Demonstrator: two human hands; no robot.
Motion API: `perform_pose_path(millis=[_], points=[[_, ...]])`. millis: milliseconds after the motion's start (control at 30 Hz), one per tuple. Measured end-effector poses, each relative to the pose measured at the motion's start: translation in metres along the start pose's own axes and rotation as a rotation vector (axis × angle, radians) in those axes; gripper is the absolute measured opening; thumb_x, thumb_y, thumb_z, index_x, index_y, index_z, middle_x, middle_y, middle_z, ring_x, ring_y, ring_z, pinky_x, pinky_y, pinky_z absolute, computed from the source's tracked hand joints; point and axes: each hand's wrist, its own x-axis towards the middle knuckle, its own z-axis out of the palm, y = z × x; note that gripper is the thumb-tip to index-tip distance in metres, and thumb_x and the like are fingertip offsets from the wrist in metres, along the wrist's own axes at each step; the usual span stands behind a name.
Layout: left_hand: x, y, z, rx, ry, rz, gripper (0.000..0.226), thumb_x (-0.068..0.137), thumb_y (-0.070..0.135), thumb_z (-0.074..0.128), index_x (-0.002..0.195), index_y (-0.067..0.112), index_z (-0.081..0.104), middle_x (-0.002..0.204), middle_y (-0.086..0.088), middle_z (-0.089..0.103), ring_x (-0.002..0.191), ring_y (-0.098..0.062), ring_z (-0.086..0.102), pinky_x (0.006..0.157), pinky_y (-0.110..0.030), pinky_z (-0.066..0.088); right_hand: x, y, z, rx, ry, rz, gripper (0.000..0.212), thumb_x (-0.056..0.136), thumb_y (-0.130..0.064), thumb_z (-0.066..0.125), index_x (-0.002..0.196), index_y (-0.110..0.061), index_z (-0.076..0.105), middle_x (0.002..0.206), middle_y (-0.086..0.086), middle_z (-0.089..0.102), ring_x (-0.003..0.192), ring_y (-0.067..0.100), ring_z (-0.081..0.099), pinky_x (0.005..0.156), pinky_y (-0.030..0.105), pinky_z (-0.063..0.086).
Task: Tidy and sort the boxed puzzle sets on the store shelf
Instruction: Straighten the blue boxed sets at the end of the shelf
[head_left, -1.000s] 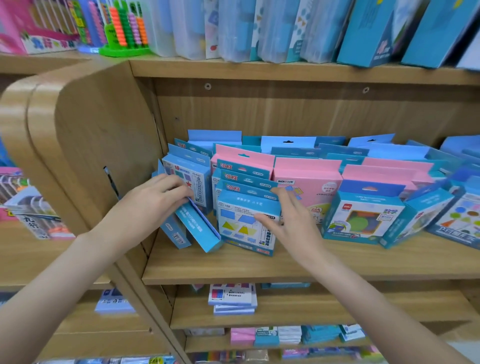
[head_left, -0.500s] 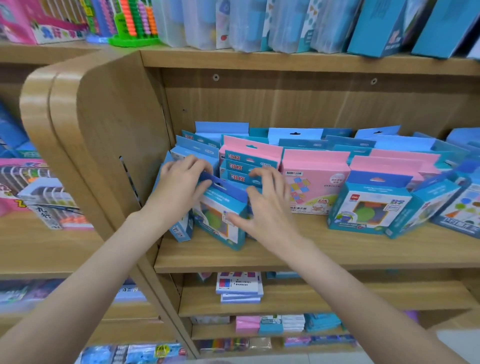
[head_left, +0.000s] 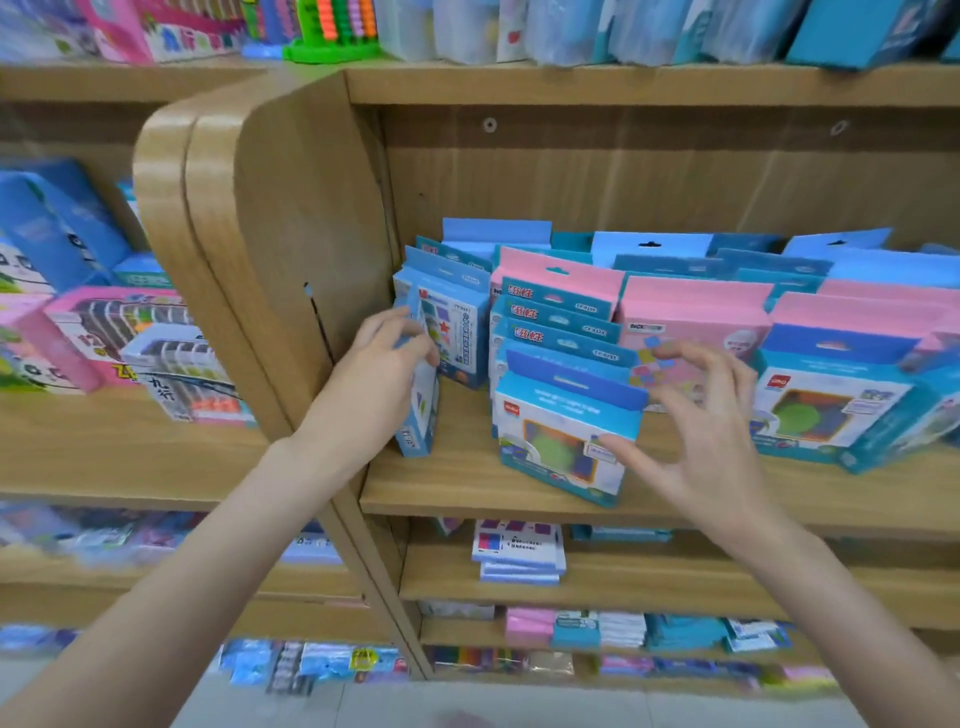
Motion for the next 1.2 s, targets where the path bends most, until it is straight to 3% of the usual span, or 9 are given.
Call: perform_pose_path(millis=[167, 300, 433, 500, 600, 700, 867, 1000, 1200], points=[[0.013, 0.021, 0.01, -0.038, 0.017, 0.096, 0.043, 0.065, -0.023, 0.06, 0.103, -0.002, 0.062, 0.114, -0.024, 0.057, 0.114, -0.045, 0.048, 0.092, -0.051, 0.042, -0.019, 0.042, -0.02, 0.089, -0.094, 0.118, 0.058, 0.08, -0.059, 0.048, 0.096, -0.005, 0.059, 0.11, 0.012, 0.048, 0.104, 0.017, 0.039, 0.09, 0.019, 0.028], [0.022, 0.044, 0.027, -0.077, -0.018, 0.124, 0.058, 0.079, -0.008, 0.057, 0.134, 0.008, 0.044, 0.138, -0.018, 0.044, 0.132, -0.036, 0.032, 0.103, -0.049, 0.033, -0.023, 0.058, -0.034, 0.258, -0.183, 0.229, 0.032, 0.083, -0.036, 0.057, 0.106, -0.015, 0.051, 0.103, -0.003, 0.05, 0.09, 0.003, 0.049, 0.078, 0.024, 0.047], [0.027, 0.048, 0.034, -0.095, -0.039, 0.097, 0.058, 0.085, 0.003, 0.056, 0.139, 0.015, 0.038, 0.142, -0.014, 0.039, 0.132, -0.035, 0.029, 0.104, -0.049, 0.031, -0.027, 0.081, -0.054, 0.357, -0.212, 0.347, 0.033, 0.08, -0.036, 0.065, 0.102, -0.017, 0.047, 0.095, -0.006, 0.059, 0.092, 0.006, 0.06, 0.072, 0.004, 0.045], [0.026, 0.044, 0.037, -0.087, -0.04, 0.1, 0.058, 0.086, 0.004, 0.055, 0.139, 0.015, 0.037, 0.138, -0.015, 0.043, 0.127, -0.035, 0.033, 0.102, -0.052, 0.037, -0.027, 0.095, -0.064, 0.311, -0.185, 0.396, 0.042, 0.078, -0.046, 0.063, 0.102, -0.015, 0.049, 0.091, -0.007, 0.059, 0.087, 0.001, 0.059, 0.078, 0.016, 0.051], [0.023, 0.041, 0.044, -0.081, -0.038, 0.123, 0.057, 0.088, 0.009, 0.052, 0.141, 0.015, 0.033, 0.132, -0.016, 0.046, 0.124, -0.033, 0.034, 0.101, -0.05, 0.037, -0.024, 0.112, -0.077, 0.111, -0.168, 0.455, 0.038, 0.08, -0.014, 0.068, 0.111, -0.001, 0.051, 0.099, 0.008, 0.058, 0.095, 0.024, 0.058, 0.08, 0.037, 0.049], [0.021, 0.041, 0.047, -0.11, -0.047, 0.12, 0.063, 0.086, 0.02, 0.054, 0.143, 0.017, 0.028, 0.132, -0.015, 0.045, 0.127, -0.028, 0.028, 0.103, -0.047, 0.031, -0.017, 0.114, -0.079, -0.047, -0.141, 0.442, 0.053, 0.077, -0.011, 0.071, 0.122, 0.001, 0.046, 0.111, 0.015, 0.052, 0.096, 0.024, 0.054, 0.07, 0.026, 0.044], [0.015, 0.044, 0.043, -0.338, -0.035, 0.053, 0.075, 0.084, 0.012, 0.06, 0.144, 0.02, 0.016, 0.144, -0.007, 0.031, 0.135, -0.017, 0.021, 0.11, -0.036, 0.021, -0.022, 0.102, -0.064, -0.36, 0.022, 0.26, 0.057, 0.071, -0.018, 0.078, 0.118, 0.001, 0.051, 0.113, 0.026, 0.047, 0.1, 0.042, 0.045, 0.087, 0.046, 0.036], [0.006, 0.033, 0.038, -0.356, 0.023, -0.044, 0.069, 0.083, 0.002, 0.056, 0.141, 0.015, 0.024, 0.146, -0.005, 0.029, 0.137, -0.011, 0.014, 0.111, -0.03, 0.017, -0.007, 0.059, -0.05, -0.159, 0.092, 0.11, 0.052, 0.078, -0.036, 0.061, 0.116, -0.002, 0.049, 0.115, 0.021, 0.046, 0.104, 0.031, 0.04, 0.093, 0.035, 0.032], [-0.023, 0.017, 0.046, -0.187, -0.005, -0.035, 0.068, 0.08, -0.002, 0.058, 0.141, 0.007, 0.027, 0.147, -0.01, 0.028, 0.14, -0.018, 0.013, 0.113, -0.039, 0.018, 0.03, 0.005, 0.0, 0.068, -0.198, -0.018, 0.072, 0.072, -0.046, 0.068, 0.128, -0.014, 0.037, 0.133, 0.013, 0.037, 0.122, 0.022, 0.03, 0.102, 0.04, 0.031]])
